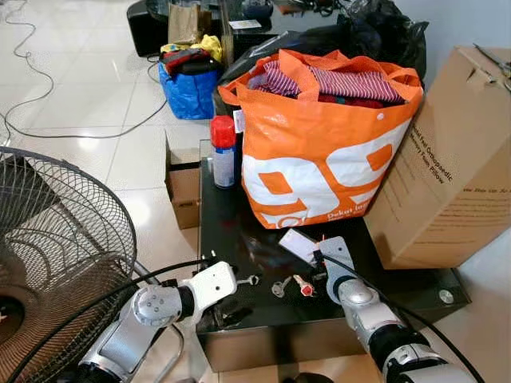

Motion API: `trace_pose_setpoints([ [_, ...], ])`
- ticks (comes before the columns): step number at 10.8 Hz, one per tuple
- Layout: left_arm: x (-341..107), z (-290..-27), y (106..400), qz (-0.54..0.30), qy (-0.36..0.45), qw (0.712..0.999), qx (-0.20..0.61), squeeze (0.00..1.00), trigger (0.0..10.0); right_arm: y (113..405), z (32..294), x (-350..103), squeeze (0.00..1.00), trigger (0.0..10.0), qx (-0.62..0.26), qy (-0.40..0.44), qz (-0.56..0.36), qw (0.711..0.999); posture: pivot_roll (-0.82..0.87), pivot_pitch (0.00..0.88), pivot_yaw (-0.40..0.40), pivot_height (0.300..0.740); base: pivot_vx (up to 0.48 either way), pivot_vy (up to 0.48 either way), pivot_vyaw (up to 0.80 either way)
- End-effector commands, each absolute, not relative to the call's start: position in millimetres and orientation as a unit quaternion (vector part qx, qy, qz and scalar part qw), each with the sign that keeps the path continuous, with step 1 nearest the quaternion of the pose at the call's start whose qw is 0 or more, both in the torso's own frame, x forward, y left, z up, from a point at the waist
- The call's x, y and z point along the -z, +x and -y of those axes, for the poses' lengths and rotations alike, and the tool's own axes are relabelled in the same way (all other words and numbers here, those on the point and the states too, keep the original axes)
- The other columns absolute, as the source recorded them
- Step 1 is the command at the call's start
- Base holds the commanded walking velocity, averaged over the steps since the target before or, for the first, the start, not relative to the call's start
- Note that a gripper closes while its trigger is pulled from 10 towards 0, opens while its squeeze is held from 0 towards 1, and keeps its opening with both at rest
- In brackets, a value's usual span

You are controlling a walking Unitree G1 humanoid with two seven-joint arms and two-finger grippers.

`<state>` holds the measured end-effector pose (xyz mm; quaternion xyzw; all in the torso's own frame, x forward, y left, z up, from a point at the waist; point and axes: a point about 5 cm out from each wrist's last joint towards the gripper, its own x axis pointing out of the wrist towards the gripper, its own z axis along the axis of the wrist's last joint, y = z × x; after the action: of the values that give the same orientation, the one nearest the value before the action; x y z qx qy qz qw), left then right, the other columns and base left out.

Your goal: Hang keys on a hook

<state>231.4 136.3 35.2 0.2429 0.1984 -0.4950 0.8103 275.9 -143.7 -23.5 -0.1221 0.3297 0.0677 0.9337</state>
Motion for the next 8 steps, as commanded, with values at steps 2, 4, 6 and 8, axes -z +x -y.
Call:
trace_pose_setpoints([
  [2,-38.7,-134.8,232.2,-0.194,0.248,0.808,0.499,0.00,10.0,278.0,146.5,22.1,0.00,2.7,-0.057,-0.115,-0.327,0.936,-0.11,0.061,-0.041,0.740,0.000,0.000,0.00],
  [4,-39.5,-134.8,233.3,-0.194,0.248,0.808,0.498,0.00,10.0,278.2,146.7,22.0,0.00,2.4,-0.056,-0.113,-0.327,0.936,-0.11,0.063,-0.041,0.740,0.000,0.000,0.00],
  [6,-39.8,-135.0,233.0,-0.195,0.249,0.808,0.498,0.00,10.0,277.1,147.0,23.0,0.00,2.2,-0.055,-0.112,-0.329,0.936,-0.11,0.065,-0.041,0.740,0.000,0.000,0.00],
  [8,-40.1,-134.1,233.3,-0.194,0.248,0.808,0.498,0.00,10.0,277.8,147.5,22.5,0.00,2.0,-0.055,-0.110,-0.329,0.936,-0.11,0.061,-0.039,0.740,0.000,0.000,0.00],
])
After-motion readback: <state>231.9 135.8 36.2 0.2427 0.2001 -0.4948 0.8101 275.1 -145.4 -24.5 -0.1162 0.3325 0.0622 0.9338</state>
